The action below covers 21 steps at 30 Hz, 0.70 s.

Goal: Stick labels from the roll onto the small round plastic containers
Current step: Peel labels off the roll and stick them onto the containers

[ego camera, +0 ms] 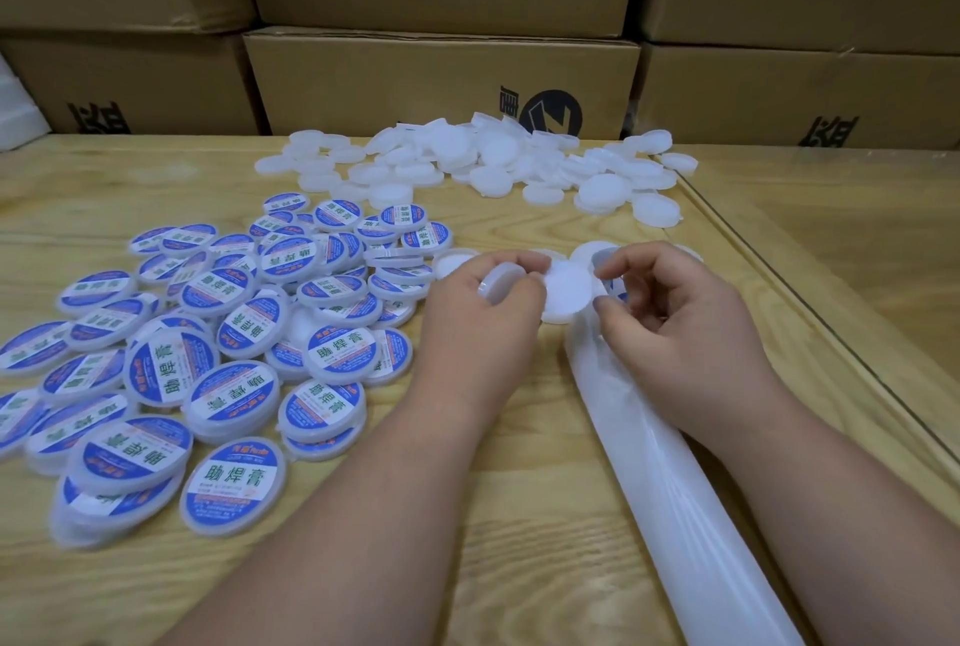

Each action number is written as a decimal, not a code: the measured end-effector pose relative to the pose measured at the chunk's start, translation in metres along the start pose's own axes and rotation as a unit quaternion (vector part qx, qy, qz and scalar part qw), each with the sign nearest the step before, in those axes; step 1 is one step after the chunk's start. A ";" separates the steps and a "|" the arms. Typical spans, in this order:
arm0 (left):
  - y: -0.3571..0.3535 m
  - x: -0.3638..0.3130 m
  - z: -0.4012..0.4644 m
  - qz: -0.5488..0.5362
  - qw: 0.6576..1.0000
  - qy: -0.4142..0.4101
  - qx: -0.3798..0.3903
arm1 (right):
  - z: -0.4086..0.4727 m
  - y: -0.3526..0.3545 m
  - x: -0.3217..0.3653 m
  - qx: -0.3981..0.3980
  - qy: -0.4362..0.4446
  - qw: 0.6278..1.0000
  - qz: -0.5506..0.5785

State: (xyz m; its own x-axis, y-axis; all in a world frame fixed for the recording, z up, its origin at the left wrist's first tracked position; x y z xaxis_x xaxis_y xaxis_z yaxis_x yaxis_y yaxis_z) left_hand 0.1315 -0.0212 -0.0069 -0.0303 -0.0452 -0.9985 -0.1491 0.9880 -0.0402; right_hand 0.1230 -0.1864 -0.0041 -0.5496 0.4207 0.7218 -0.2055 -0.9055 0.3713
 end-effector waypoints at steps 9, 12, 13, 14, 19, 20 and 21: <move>0.001 0.001 0.002 0.005 1.000 -0.006 0.028 | 0.002 -0.001 0.001 -0.017 0.027 0.999 -0.014; 0.001 -0.001 0.002 -0.021 0.999 -0.009 0.043 | 0.003 -0.002 0.003 -0.011 0.025 0.999 -0.020; 0.001 -0.001 0.002 -0.038 0.998 -0.011 0.057 | 0.003 -0.002 0.004 -0.012 0.021 1.000 -0.018; 0.000 -0.001 0.003 -0.068 0.995 -0.012 0.078 | 0.003 -0.003 0.004 -0.017 0.011 1.000 -0.006; 0.000 -0.001 0.004 -0.194 0.971 0.019 0.136 | 0.002 -0.002 0.006 -0.048 -0.060 0.988 0.131; 0.000 -0.001 0.005 -0.192 0.972 0.026 0.132 | 0.002 -0.001 0.007 -0.046 -0.074 0.985 0.150; 0.000 -0.001 0.006 -0.189 0.972 0.034 0.132 | 0.003 -0.001 0.007 -0.046 -0.091 0.980 0.171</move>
State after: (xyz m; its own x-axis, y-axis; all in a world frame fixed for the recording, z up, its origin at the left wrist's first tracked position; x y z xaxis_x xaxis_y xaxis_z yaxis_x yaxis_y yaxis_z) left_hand 0.1373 -0.0203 -0.0063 -0.0883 -0.4137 -0.9061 0.0961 0.9019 -0.4211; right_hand 0.1214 -0.1823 0.0023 -0.4477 0.0869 0.8899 -0.1102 -0.9930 0.0415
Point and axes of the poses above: each hand's wrist, its own z-axis towards the middle knuckle, its own y-axis out of the back of the hand, x = y × z, the point moved 2 cm from there along z, towards the middle knuckle, and after that the axes turned 10 degrees about y, right-handed, at the moved point
